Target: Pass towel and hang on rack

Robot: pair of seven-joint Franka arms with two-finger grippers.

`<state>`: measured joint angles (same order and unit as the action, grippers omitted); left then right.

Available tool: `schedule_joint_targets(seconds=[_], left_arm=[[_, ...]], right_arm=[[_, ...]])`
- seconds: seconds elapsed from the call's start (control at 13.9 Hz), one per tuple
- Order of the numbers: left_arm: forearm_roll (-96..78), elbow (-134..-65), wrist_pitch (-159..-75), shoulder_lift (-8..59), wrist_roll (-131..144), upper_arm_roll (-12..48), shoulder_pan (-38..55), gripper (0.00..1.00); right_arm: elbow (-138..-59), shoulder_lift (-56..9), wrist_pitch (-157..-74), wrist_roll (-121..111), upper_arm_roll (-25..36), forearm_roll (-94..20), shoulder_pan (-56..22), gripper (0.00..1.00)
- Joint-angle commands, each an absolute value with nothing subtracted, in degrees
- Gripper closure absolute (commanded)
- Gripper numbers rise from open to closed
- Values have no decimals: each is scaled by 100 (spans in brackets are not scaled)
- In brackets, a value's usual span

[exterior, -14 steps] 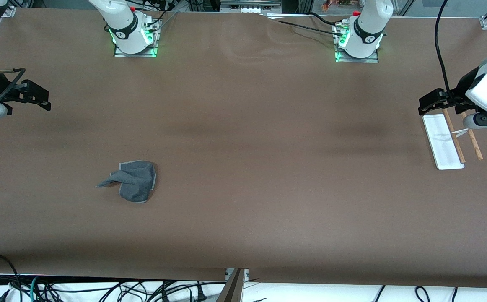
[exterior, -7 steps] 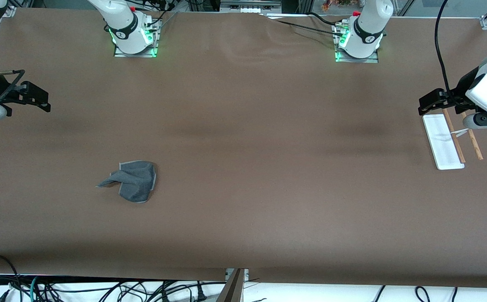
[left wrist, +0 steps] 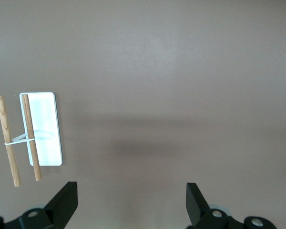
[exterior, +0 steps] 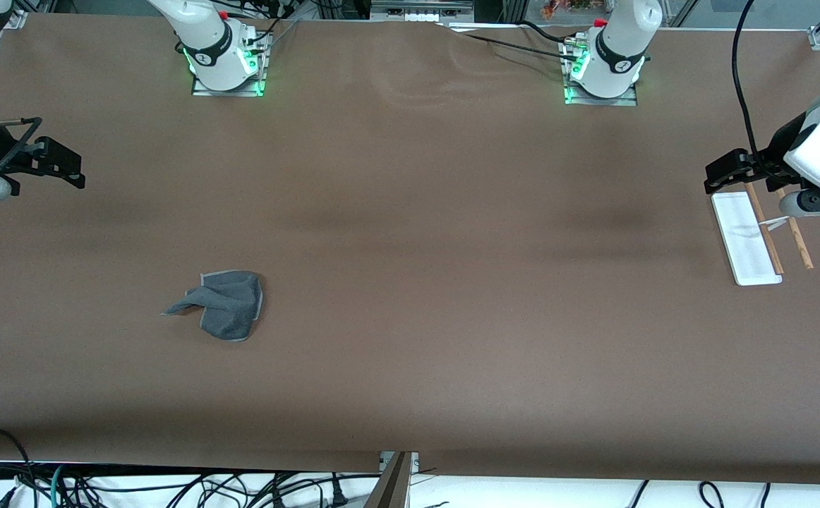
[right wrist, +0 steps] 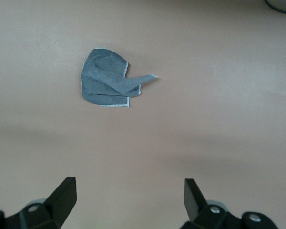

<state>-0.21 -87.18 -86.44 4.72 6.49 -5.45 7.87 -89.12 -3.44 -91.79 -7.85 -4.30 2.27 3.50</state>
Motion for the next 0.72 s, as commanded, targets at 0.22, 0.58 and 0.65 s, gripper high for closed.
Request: schedule_joint_targets(seconds=[0.22,0.58,0.65], left_arm=[[158,-8631,-8631,501,712,-527,809,0],[158,-8631,-8631,501,712,-519,809,0],[158,-8631,-8631,501,712,-527,809,0]], right_arm=[[-8780,-396,-9141,-879,-439,290,360,0],[-8780,-457,-9149,-861,-431,290,360,0],[-8780,-501,-9149,-861,-431,299,360,0]])
